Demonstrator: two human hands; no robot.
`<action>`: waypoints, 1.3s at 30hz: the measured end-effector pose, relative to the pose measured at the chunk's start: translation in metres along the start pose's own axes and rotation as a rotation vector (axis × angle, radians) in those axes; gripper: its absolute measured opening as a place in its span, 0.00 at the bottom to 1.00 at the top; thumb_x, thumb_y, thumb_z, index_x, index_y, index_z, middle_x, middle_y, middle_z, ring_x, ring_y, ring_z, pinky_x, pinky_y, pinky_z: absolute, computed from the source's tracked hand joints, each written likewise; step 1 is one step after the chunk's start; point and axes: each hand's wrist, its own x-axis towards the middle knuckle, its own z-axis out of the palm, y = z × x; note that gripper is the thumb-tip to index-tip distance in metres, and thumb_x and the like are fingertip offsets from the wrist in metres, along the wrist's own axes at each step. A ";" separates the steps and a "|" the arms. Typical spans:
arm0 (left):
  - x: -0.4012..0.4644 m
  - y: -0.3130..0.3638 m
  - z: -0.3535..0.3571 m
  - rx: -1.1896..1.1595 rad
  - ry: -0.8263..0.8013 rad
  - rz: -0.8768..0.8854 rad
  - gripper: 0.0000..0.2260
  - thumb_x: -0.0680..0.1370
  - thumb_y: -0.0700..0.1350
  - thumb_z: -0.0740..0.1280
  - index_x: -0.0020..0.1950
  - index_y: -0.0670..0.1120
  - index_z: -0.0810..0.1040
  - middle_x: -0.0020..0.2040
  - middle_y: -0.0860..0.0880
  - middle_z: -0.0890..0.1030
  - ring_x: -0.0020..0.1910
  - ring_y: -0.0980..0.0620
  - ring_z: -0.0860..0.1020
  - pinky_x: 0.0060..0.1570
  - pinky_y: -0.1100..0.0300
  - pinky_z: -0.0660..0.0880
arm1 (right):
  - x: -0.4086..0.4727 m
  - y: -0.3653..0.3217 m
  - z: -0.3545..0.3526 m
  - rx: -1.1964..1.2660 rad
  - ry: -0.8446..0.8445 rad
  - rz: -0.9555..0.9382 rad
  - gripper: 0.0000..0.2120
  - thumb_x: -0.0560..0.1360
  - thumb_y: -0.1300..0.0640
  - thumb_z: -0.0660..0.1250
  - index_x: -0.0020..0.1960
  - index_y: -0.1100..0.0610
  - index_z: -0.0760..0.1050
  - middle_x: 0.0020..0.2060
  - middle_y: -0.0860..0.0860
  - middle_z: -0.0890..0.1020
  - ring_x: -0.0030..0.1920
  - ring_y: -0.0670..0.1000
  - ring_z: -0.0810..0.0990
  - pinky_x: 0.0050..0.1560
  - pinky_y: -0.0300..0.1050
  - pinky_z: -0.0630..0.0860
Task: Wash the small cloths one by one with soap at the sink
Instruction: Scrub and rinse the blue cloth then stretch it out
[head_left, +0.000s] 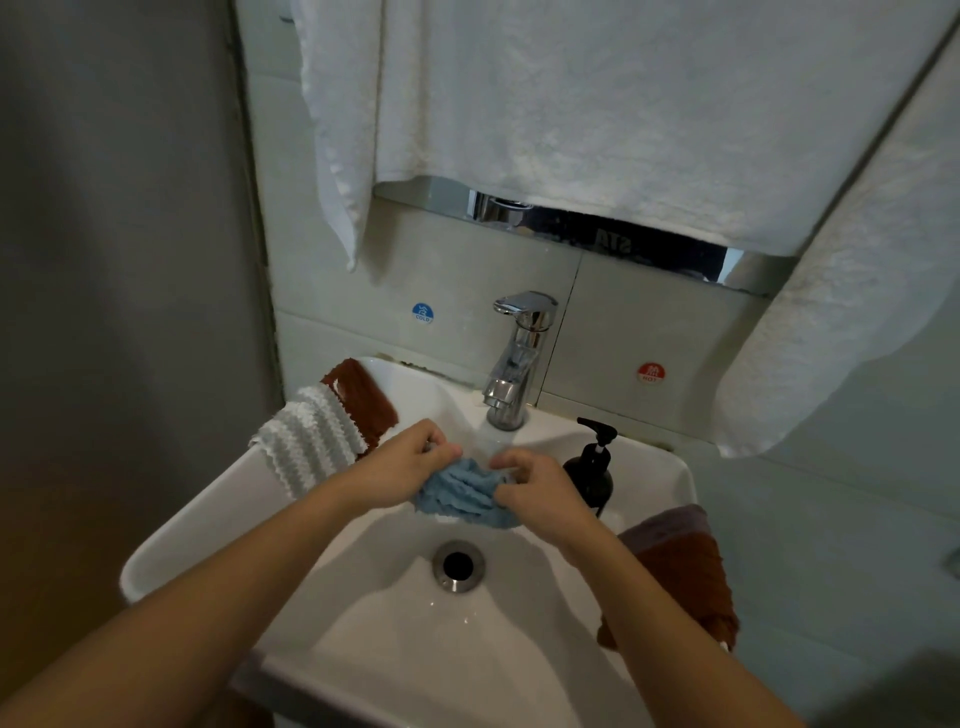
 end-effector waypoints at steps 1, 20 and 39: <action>-0.002 0.000 -0.004 -0.006 0.004 0.023 0.09 0.81 0.52 0.64 0.49 0.47 0.72 0.45 0.45 0.79 0.43 0.49 0.79 0.42 0.52 0.78 | 0.000 0.000 -0.001 -0.007 -0.012 -0.006 0.15 0.74 0.64 0.66 0.59 0.54 0.78 0.52 0.53 0.81 0.48 0.49 0.81 0.43 0.37 0.78; -0.023 0.008 -0.068 0.120 0.102 0.230 0.06 0.75 0.48 0.72 0.47 0.60 0.79 0.50 0.48 0.82 0.50 0.52 0.81 0.50 0.53 0.80 | -0.019 -0.024 -0.034 -0.501 -0.002 -0.209 0.12 0.81 0.57 0.61 0.64 0.50 0.70 0.54 0.50 0.78 0.47 0.46 0.76 0.41 0.35 0.71; -0.050 0.036 -0.098 -0.177 -0.098 0.155 0.18 0.56 0.55 0.82 0.34 0.52 0.76 0.39 0.45 0.75 0.38 0.50 0.73 0.33 0.59 0.64 | -0.038 -0.060 -0.091 -0.235 0.116 -0.276 0.11 0.74 0.63 0.71 0.36 0.50 0.78 0.42 0.47 0.81 0.48 0.51 0.80 0.50 0.49 0.81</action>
